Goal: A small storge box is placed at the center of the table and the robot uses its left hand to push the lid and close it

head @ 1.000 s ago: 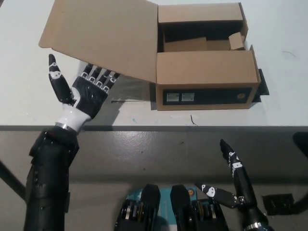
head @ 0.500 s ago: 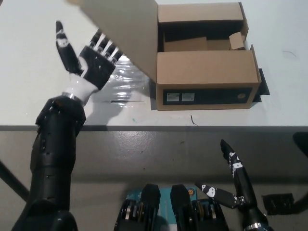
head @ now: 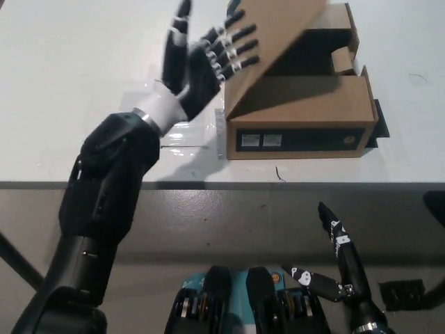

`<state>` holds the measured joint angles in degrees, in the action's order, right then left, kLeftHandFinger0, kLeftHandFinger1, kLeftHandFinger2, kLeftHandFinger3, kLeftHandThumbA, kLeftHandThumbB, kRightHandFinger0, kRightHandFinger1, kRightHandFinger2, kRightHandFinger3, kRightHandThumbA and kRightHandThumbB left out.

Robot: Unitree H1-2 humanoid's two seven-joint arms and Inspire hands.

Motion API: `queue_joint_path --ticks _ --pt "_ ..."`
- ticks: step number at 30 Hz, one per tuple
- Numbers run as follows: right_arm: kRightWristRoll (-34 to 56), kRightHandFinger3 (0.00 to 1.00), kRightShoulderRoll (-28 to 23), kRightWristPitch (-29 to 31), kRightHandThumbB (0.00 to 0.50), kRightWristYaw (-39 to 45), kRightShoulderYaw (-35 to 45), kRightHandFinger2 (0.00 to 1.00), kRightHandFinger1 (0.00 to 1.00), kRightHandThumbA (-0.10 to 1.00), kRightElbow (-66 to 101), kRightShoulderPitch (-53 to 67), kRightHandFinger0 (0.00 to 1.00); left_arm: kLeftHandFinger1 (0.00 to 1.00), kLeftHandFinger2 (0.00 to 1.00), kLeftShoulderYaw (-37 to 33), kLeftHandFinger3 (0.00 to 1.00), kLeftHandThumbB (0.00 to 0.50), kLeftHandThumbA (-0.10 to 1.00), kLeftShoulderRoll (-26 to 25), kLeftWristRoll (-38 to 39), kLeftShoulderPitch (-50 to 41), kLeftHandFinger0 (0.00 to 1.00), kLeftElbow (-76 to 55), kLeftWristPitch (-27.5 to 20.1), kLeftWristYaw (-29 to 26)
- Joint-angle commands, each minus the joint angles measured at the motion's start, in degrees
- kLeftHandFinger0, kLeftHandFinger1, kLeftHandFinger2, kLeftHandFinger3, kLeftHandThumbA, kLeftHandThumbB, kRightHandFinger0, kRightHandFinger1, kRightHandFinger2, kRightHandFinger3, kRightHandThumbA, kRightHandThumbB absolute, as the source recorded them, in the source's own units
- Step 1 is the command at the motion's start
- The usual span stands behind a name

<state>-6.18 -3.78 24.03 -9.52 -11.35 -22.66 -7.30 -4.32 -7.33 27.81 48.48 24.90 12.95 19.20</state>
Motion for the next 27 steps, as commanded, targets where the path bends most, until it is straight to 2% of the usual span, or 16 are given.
queue_joint_path --ticks 1,5,8,10,18,22,25,27 --pt "-0.56 1.00 -0.30 2.90 0.398 -0.22 -0.49 1.00 1.00 1.00 0.81 -2.39 1.00 1.00 1.00 -16.69 1.00 0.422 1.00 -3.88 -30.18 8.10 1.00 -3.31 -12.93 -2.07" --pt "-0.52 1.00 -0.39 2.90 0.397 0.06 -0.62 1.00 1.00 1.00 0.88 -2.67 1.00 1.00 1.00 -20.20 1.00 0.406 1.00 -3.75 -32.84 8.77 1.00 -1.31 -14.31 -2.45" --pt "-0.38 1.00 -0.56 2.90 0.390 0.65 -0.55 1.00 1.00 1.00 1.21 -2.94 1.00 1.00 1.00 -21.61 1.00 0.423 1.00 -3.37 -33.43 8.26 1.00 0.83 -14.81 -3.26" --pt "-0.38 1.00 -0.63 2.90 0.389 0.66 -0.53 1.00 1.00 1.00 1.26 -3.16 1.00 1.00 1.00 -21.78 1.00 0.412 1.00 -3.45 -33.49 7.49 1.00 2.34 -16.99 -3.70" --pt "-0.52 1.00 -0.67 2.90 0.382 0.52 -0.42 1.00 1.00 1.00 1.07 -3.11 1.00 1.00 1.00 -22.56 1.00 0.382 1.00 -4.50 -33.94 5.32 1.00 1.67 -17.09 -3.14" --pt "-0.77 1.00 -0.62 2.90 0.382 0.17 -0.58 1.00 1.00 1.00 0.97 -3.29 1.00 1.00 1.00 -21.96 1.00 0.410 1.00 -5.00 -33.73 4.04 1.00 -0.72 -18.86 -2.19" --pt "-1.05 1.00 -0.68 2.90 0.384 0.01 -0.66 1.00 1.00 1.00 1.03 -3.27 1.00 1.00 1.00 -20.75 1.00 0.463 1.00 -5.44 -32.93 1.41 1.00 -7.67 -17.17 -0.72" --pt "-1.04 1.00 -0.47 2.90 0.384 -0.32 -0.71 1.00 1.00 1.00 1.11 -2.91 1.00 1.00 1.00 -19.66 1.00 0.443 1.00 -5.61 -31.33 -1.53 1.00 -13.57 -16.37 -0.08"
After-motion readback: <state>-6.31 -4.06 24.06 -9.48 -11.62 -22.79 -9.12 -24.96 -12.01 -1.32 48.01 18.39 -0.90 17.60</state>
